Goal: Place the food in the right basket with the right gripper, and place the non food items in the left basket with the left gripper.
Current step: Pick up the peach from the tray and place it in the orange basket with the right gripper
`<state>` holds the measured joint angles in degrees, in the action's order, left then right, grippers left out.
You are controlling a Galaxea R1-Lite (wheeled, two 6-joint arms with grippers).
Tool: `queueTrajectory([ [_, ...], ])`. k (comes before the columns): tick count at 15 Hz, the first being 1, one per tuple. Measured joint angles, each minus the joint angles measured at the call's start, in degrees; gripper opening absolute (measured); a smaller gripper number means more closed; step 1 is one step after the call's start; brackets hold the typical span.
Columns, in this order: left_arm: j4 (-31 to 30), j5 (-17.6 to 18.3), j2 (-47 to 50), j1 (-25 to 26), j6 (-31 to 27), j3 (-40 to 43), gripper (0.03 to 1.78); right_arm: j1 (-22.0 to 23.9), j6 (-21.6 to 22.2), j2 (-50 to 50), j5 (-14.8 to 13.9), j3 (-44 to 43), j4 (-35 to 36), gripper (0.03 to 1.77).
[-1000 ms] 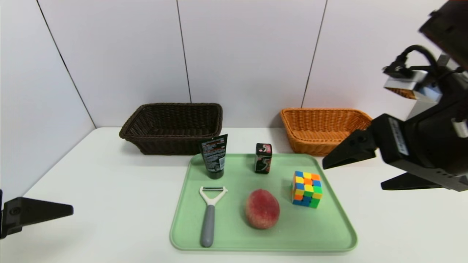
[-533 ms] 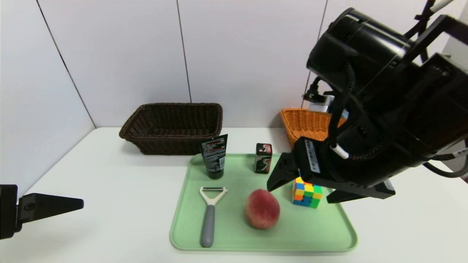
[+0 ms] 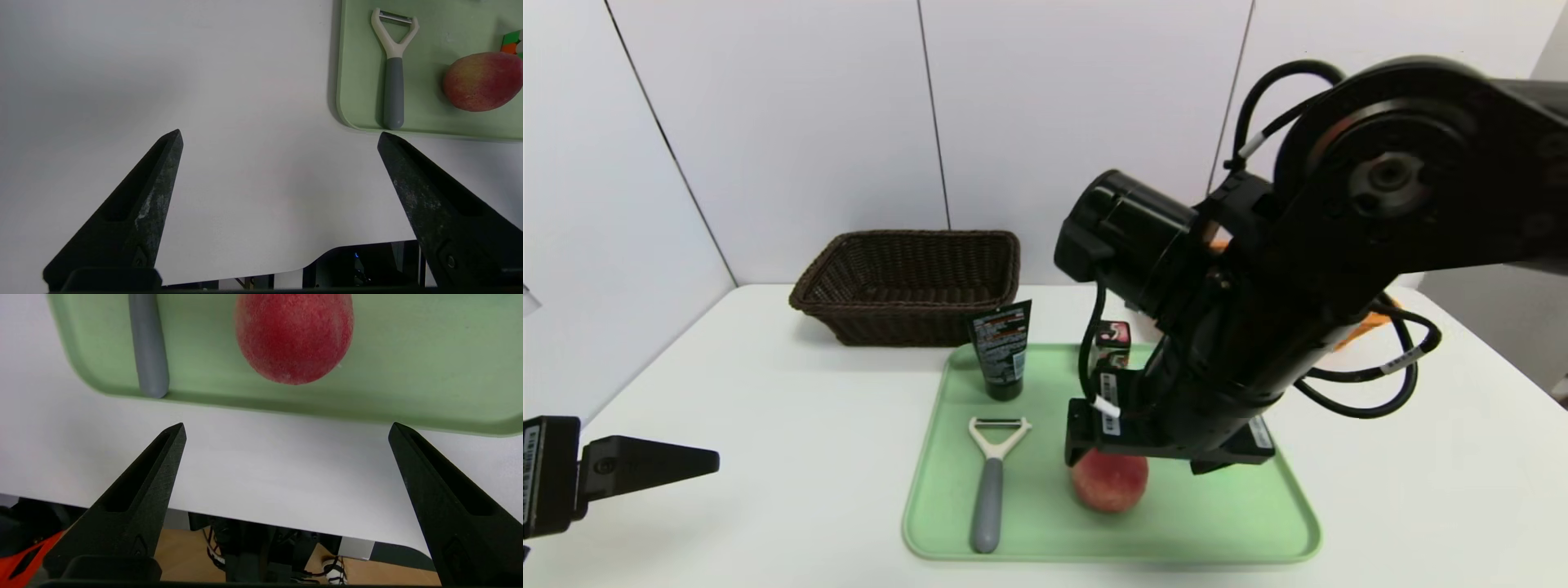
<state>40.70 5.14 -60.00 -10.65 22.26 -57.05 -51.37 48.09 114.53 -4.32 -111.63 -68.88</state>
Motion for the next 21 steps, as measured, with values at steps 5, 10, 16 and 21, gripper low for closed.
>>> queueTrajectory([
  [5, 0.1, 0.0, 0.3, -0.2, 0.0, 0.3, 1.69, 0.7, 2.2, 4.0, 0.0, 0.0, 3.7, 1.71],
  [10, 0.3, 0.0, 0.6, -1.5, 0.0, 0.5, 1.69, 1.2, 2.1, 6.7, -0.3, 0.0, 3.9, 1.71],
  [16, 0.3, 0.0, 1.3, -2.5, 0.2, 1.3, 1.69, 1.8, 1.9, 9.0, -1.5, -0.1, 4.1, 1.71],
  [21, -0.1, 0.1, 1.4, -2.7, 0.3, 1.9, 1.69, 2.4, 1.6, 10.7, -1.5, -0.1, 5.4, 1.71],
])
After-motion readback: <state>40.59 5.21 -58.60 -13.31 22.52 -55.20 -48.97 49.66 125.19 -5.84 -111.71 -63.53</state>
